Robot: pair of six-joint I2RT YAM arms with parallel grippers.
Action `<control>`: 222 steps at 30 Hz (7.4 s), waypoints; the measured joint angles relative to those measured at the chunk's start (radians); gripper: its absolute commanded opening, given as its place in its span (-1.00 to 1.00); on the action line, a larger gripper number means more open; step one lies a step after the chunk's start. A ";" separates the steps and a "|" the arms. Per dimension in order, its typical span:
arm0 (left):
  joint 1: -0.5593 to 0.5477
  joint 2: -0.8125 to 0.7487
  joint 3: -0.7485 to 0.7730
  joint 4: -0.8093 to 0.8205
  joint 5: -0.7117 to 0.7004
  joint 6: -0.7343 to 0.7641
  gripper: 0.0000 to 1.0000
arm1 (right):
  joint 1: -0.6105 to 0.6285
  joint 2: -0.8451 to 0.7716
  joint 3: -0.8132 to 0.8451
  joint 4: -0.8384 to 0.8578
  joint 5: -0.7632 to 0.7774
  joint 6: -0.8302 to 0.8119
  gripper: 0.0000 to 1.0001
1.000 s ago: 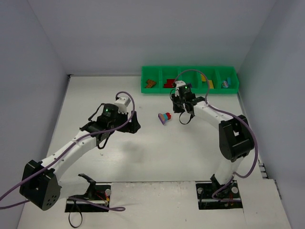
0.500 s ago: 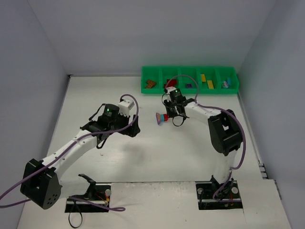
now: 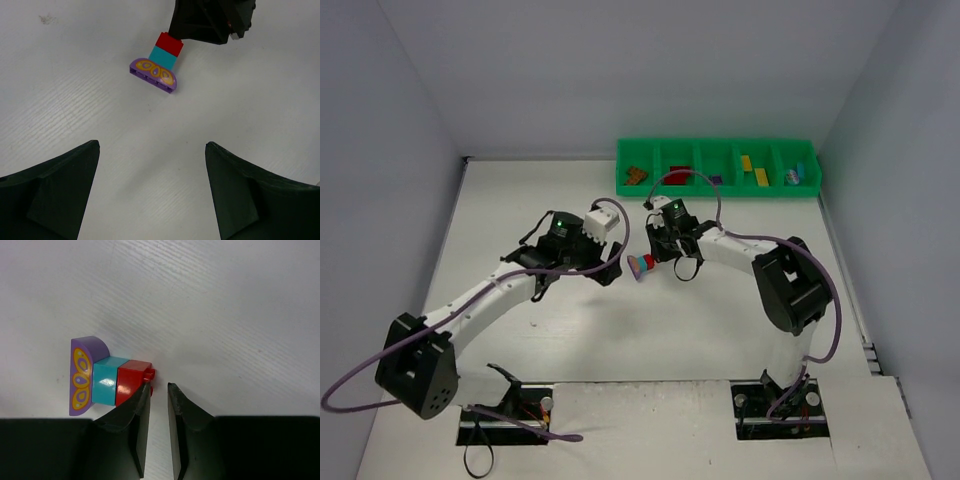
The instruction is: Sort the legos into containers by color
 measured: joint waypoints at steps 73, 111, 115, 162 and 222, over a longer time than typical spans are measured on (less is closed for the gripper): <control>-0.050 0.706 0.501 -0.187 0.200 0.650 -0.62 | -0.189 -0.347 -0.292 -0.029 -0.080 -0.027 0.24; -0.009 0.145 0.136 0.225 0.161 0.396 -0.62 | -0.071 -0.273 -0.059 0.192 -0.520 0.441 0.13; -0.009 0.145 0.136 0.234 0.161 0.391 -0.62 | -0.071 -0.273 -0.059 0.195 -0.508 0.433 -0.36; 0.053 0.044 0.016 0.375 0.121 -0.095 -0.69 | -0.242 0.220 0.542 0.063 0.069 -0.043 -0.93; -0.014 0.077 -0.028 0.819 -0.223 -0.929 -0.68 | -0.039 -0.480 -0.173 0.428 -0.290 0.142 0.50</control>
